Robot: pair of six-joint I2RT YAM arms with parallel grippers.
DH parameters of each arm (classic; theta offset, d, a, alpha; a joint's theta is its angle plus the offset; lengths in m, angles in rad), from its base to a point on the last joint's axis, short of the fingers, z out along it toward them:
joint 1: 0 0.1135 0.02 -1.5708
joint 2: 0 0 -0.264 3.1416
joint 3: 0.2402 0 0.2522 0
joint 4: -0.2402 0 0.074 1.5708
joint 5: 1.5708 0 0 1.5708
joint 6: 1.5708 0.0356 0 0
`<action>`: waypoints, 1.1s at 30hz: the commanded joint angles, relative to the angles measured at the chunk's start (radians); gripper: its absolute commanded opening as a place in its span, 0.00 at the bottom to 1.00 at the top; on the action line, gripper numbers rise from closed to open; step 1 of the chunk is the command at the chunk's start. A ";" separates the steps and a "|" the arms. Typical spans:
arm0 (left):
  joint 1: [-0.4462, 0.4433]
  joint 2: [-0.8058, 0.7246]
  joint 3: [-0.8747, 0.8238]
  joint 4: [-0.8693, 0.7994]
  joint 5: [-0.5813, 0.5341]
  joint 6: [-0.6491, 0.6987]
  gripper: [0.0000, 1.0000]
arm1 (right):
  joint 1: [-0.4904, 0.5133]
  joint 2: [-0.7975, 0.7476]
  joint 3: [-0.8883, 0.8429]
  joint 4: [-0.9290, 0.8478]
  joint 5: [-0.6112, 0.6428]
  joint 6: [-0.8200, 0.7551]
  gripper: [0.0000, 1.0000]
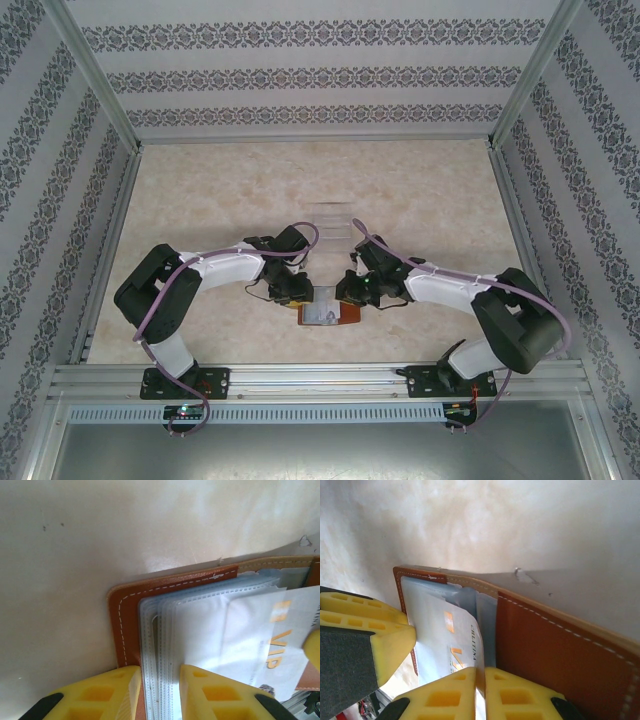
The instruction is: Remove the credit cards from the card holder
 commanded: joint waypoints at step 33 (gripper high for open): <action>-0.015 0.051 -0.044 -0.056 -0.069 0.016 0.29 | -0.014 -0.081 0.004 -0.105 0.052 -0.030 0.15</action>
